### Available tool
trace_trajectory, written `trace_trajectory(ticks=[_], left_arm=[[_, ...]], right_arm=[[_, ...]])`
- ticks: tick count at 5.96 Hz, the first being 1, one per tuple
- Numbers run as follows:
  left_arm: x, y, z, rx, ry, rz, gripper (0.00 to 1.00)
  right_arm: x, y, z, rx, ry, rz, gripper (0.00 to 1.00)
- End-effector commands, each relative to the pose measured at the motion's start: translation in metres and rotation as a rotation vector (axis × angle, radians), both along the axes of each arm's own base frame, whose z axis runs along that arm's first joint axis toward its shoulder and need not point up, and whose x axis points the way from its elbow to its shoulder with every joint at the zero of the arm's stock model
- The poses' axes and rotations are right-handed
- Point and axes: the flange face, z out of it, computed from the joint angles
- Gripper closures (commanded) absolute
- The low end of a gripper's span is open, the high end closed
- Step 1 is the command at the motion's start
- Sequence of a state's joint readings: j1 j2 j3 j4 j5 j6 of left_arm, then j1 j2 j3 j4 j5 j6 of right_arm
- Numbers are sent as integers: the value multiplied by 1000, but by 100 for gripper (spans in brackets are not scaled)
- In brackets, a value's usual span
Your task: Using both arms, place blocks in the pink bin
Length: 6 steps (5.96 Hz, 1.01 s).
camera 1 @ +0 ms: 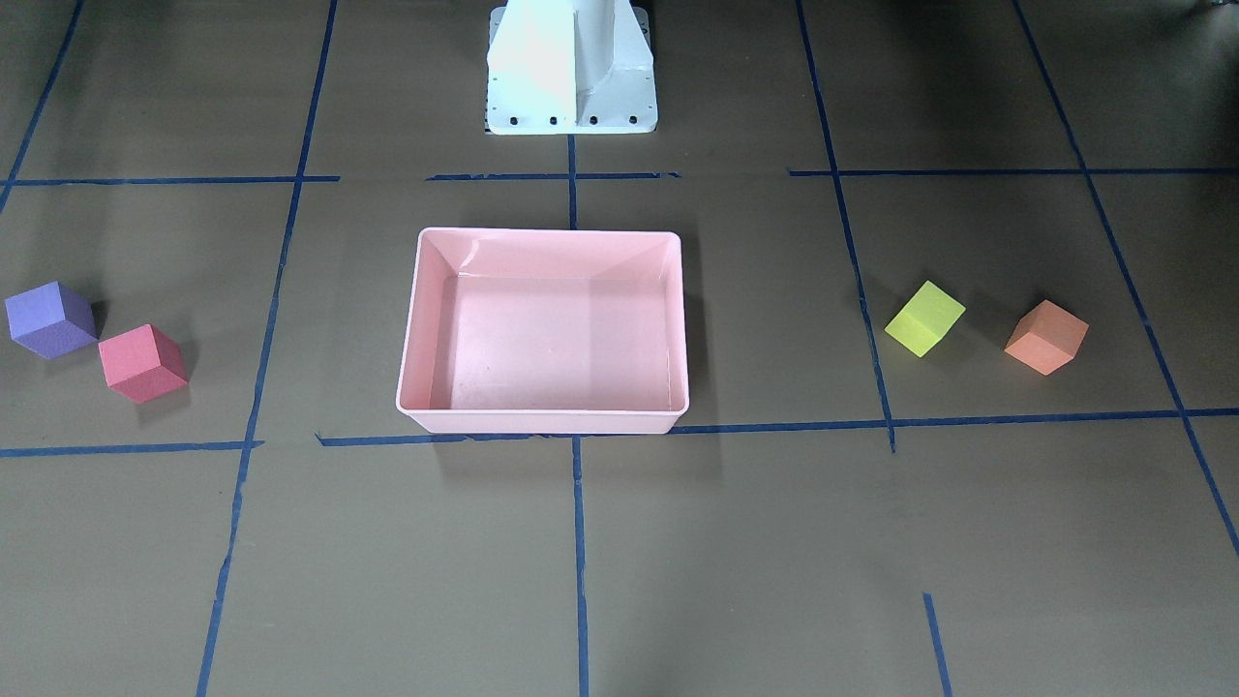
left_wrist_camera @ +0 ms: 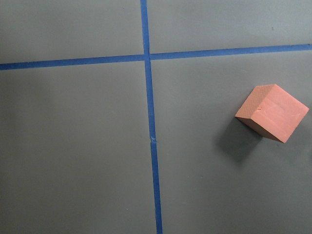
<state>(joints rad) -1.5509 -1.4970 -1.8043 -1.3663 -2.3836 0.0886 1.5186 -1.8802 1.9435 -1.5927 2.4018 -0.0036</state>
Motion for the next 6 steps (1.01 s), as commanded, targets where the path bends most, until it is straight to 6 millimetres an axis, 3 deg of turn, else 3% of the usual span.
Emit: trace_trajectory(ticks=[1,2,4,6], left_arm=[[0,3,4,5,1,6,0],[0,12,11,-9,0,6,0],[5,11,3,27,1,17,0],[29,1,-7,132,7,66,0]], right_arm=[[0,0,-1,8,-4,-6,0],[0,0,1,0,-6,-5,0],[-1,6,1,12,-10,-5,0],[-2,1,-6,95,-15,-3,0]])
